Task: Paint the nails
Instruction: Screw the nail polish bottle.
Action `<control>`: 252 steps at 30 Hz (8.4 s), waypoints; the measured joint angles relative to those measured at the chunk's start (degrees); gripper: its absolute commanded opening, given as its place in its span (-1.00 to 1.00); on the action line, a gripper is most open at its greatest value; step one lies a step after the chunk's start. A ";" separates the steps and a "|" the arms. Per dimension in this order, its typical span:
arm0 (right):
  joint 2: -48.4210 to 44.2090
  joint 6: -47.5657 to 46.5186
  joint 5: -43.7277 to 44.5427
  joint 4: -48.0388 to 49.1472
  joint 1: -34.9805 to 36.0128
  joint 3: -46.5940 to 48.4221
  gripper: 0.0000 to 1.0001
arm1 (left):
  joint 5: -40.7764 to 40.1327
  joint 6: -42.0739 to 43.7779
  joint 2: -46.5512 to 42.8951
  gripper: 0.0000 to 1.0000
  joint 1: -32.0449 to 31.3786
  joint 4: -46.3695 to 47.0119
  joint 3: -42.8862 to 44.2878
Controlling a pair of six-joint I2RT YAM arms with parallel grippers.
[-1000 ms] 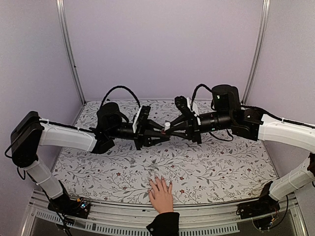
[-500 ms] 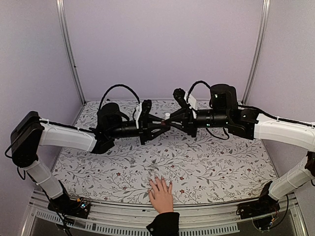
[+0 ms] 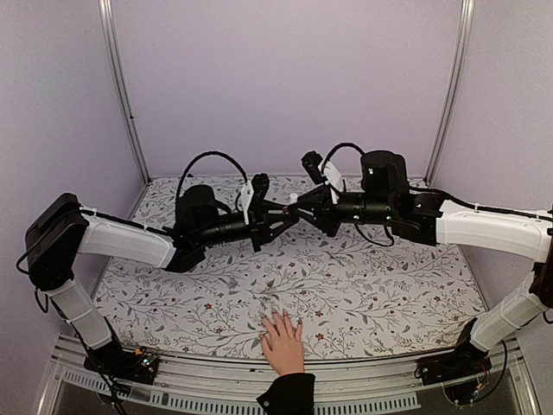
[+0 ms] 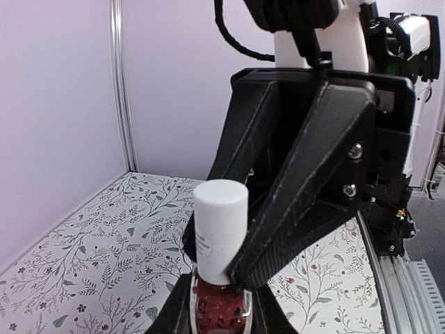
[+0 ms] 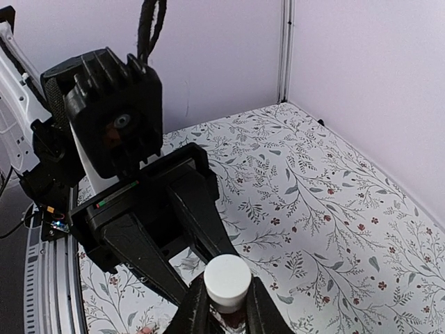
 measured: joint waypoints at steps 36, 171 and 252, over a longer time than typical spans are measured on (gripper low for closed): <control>-6.80 -11.28 -21.44 -6.16 0.76 -2.32 0.05 | 37.29 -0.63 1.90 -1.00 1.79 -2.93 3.28; -11.76 -11.50 -21.09 -5.70 1.14 -2.80 -0.09 | 35.06 2.16 1.09 -1.00 -1.90 -6.95 6.84; 2.19 5.53 10.82 -0.07 0.55 3.41 -1.00 | -26.88 1.99 3.80 -1.00 -8.15 4.61 0.87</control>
